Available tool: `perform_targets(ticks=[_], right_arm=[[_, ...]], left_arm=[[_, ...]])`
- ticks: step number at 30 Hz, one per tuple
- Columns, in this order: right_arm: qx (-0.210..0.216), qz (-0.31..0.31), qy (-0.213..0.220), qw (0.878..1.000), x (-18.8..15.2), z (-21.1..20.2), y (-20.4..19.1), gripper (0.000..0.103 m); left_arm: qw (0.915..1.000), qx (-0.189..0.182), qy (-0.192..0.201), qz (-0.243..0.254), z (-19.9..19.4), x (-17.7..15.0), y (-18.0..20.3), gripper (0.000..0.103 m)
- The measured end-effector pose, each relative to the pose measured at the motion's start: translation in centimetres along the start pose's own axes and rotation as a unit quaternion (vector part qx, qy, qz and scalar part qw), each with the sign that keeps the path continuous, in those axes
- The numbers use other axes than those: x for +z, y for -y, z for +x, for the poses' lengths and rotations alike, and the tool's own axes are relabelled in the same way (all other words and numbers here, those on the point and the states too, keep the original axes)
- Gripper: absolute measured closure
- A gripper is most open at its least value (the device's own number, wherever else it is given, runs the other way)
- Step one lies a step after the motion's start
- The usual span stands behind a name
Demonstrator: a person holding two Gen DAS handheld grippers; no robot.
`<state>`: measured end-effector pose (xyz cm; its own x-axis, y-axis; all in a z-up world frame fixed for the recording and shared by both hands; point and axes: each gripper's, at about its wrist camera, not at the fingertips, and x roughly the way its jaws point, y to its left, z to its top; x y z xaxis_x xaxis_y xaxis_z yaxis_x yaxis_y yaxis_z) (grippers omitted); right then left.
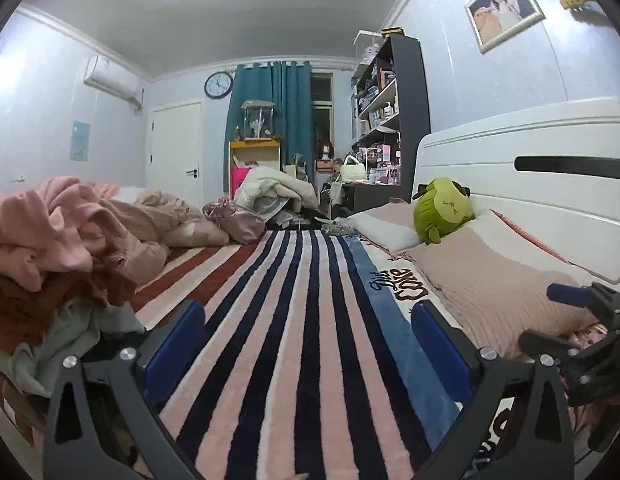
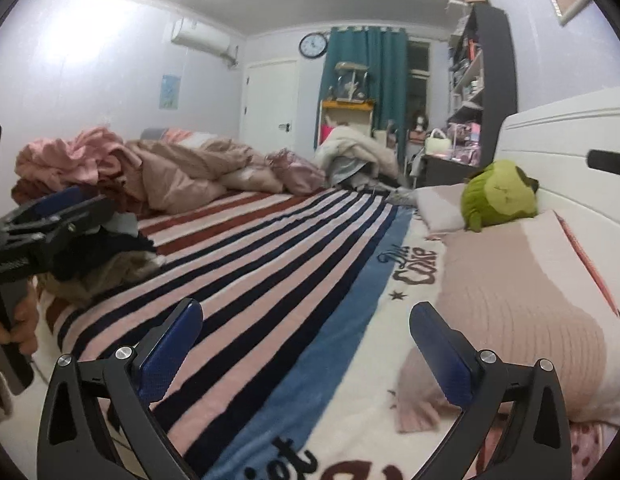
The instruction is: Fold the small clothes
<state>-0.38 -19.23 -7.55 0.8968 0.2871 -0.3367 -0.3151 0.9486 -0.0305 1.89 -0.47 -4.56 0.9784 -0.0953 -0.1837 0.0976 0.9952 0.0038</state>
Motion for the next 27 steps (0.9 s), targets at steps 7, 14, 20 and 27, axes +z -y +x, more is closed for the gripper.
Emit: perform_targets(ticks=[7, 14, 20, 27], right_arm=[[-0.008, 0.002, 0.022, 1.0, 0.0, -2.5, 0.4, 0.0], [0.002, 0.015, 0.024, 1.0, 0.5, -3.0, 0.3, 0.0], [0.007, 0.02, 0.027, 0.999, 0.7, -3.1, 0.2, 0.0], [0.01, 0.017, 0.029, 0.999, 1.1, -3.0, -0.8, 0.0]], left_arm=[[1.0, -0.006, -0.005, 0.006, -0.3, -0.1, 1.0, 0.001], [0.9999, -0.006, -0.009, 0.001, -0.6, -0.1, 1.1, 0.001], [1.0, 0.004, -0.004, 0.004, -1.1, -0.1, 0.8, 0.001], [1.0, 0.008, -0.005, 0.001, -1.4, -0.1, 0.3, 0.001]])
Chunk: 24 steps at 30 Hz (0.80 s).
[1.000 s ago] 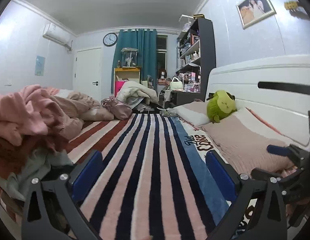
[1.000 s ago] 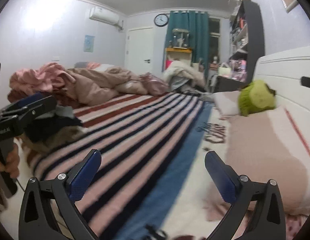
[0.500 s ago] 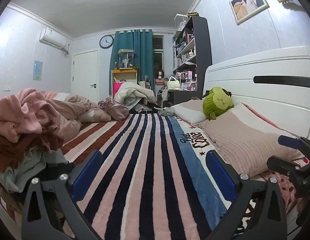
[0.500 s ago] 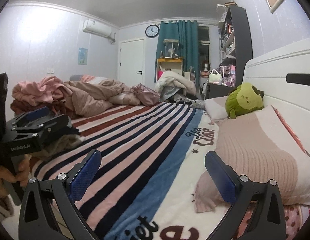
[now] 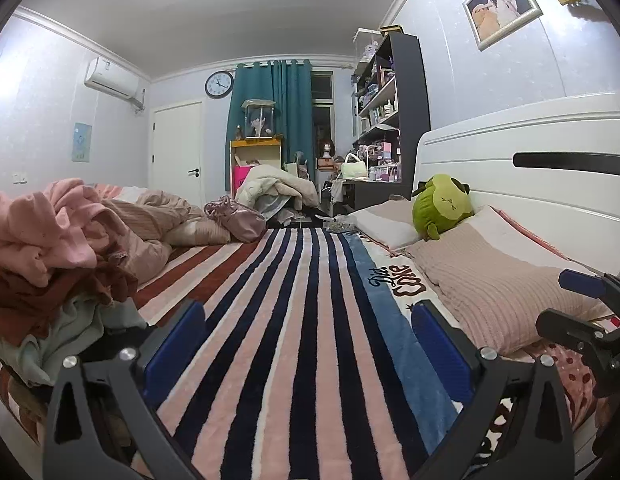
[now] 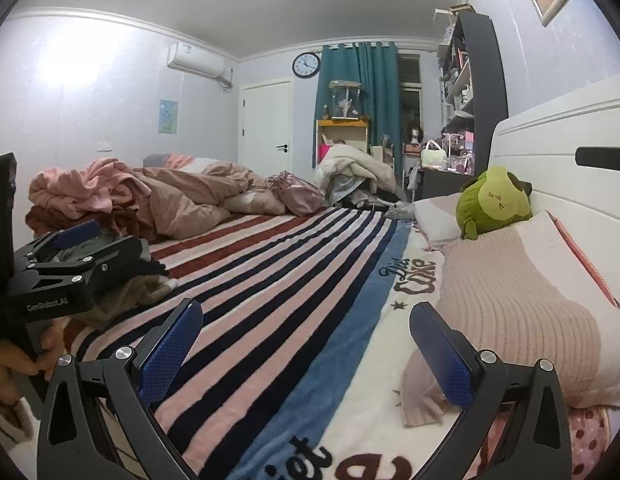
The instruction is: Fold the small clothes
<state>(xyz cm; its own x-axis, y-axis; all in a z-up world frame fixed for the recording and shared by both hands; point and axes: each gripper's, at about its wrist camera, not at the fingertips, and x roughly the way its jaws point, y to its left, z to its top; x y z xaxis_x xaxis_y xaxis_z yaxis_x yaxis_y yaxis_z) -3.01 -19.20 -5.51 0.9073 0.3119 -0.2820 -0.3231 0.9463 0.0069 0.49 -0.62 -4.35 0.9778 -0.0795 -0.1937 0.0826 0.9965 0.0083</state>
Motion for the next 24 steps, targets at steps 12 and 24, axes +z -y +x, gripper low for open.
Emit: perform_targets(ticks=[12, 24], right_arm=[[0.003, 0.0, 0.002, 1.0, 0.02, 0.13, -0.4, 0.0], [-0.001, 0.007, 0.003, 1.0, 0.04, 0.05, -0.82, 0.0]], left_arm=[[1.0, 0.004, -0.002, 0.001, 0.12, -0.19, -0.21, 0.001], [1.0, 0.002, -0.003, 0.003, 0.35, -0.2, -0.43, 0.001]])
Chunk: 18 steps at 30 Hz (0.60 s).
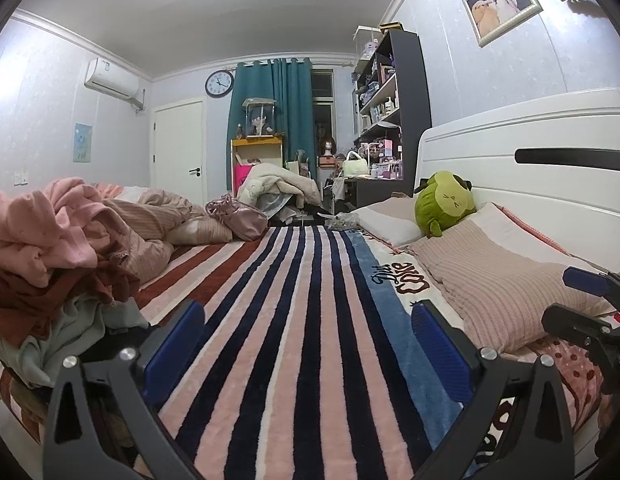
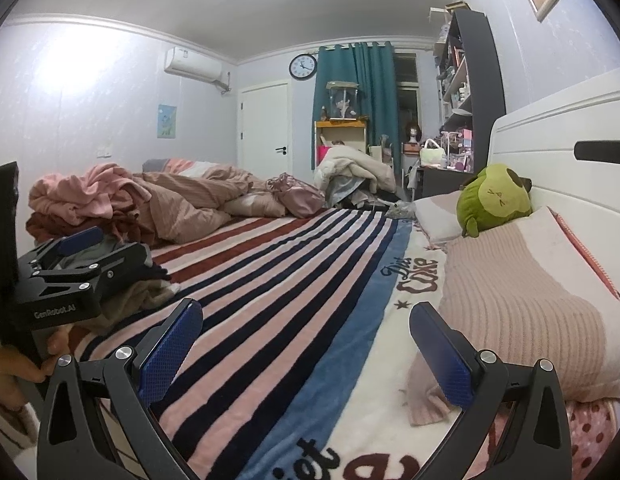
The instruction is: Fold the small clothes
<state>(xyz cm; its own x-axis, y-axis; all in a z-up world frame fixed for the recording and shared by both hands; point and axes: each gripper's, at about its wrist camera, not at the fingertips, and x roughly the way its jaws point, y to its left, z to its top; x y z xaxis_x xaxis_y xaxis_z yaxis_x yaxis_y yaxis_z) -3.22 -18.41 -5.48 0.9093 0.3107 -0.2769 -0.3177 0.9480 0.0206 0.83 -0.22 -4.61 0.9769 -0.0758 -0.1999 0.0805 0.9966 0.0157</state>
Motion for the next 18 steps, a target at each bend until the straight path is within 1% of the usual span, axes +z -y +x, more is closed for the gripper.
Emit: perform_targets(ticks=[9, 18], right_arm=[[-0.008, 0.007, 0.007, 1.0, 0.18, -0.36, -0.74, 0.0], [-0.007, 0.007, 0.006, 1.0, 0.05, -0.34, -0.4, 0.0]], left_arm=[[1.0, -0.001, 0.002, 0.0, -0.11, 0.01, -0.1, 0.001], [1.0, -0.008, 0.002, -0.002, -0.38, -0.05, -0.14, 0.001]])
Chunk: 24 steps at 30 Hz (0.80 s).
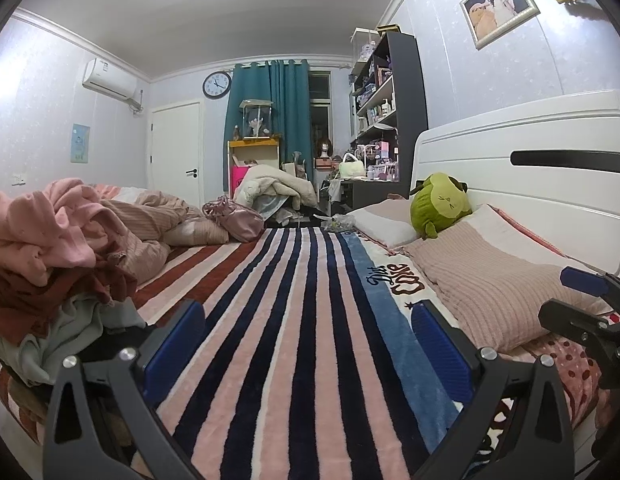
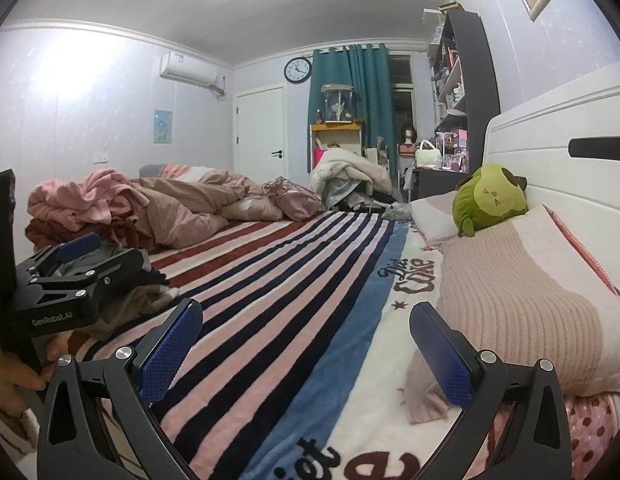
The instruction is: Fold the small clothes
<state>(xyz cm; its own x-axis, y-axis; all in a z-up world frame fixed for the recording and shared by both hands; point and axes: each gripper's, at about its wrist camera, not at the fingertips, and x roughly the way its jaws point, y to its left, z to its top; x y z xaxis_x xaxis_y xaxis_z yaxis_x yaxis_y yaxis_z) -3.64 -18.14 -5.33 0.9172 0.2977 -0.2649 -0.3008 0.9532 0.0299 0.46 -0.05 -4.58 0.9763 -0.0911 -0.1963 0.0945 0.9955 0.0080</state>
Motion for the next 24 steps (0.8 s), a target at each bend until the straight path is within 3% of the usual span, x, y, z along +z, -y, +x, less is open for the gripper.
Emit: perform_targets(ticks=[24], right_arm=[[-0.015, 0.003, 0.001, 1.0, -0.3, -0.9, -0.4, 0.0]], left_arm=[[1.0, 0.002, 0.001, 0.003, -0.1, 0.0, 0.0, 0.001]])
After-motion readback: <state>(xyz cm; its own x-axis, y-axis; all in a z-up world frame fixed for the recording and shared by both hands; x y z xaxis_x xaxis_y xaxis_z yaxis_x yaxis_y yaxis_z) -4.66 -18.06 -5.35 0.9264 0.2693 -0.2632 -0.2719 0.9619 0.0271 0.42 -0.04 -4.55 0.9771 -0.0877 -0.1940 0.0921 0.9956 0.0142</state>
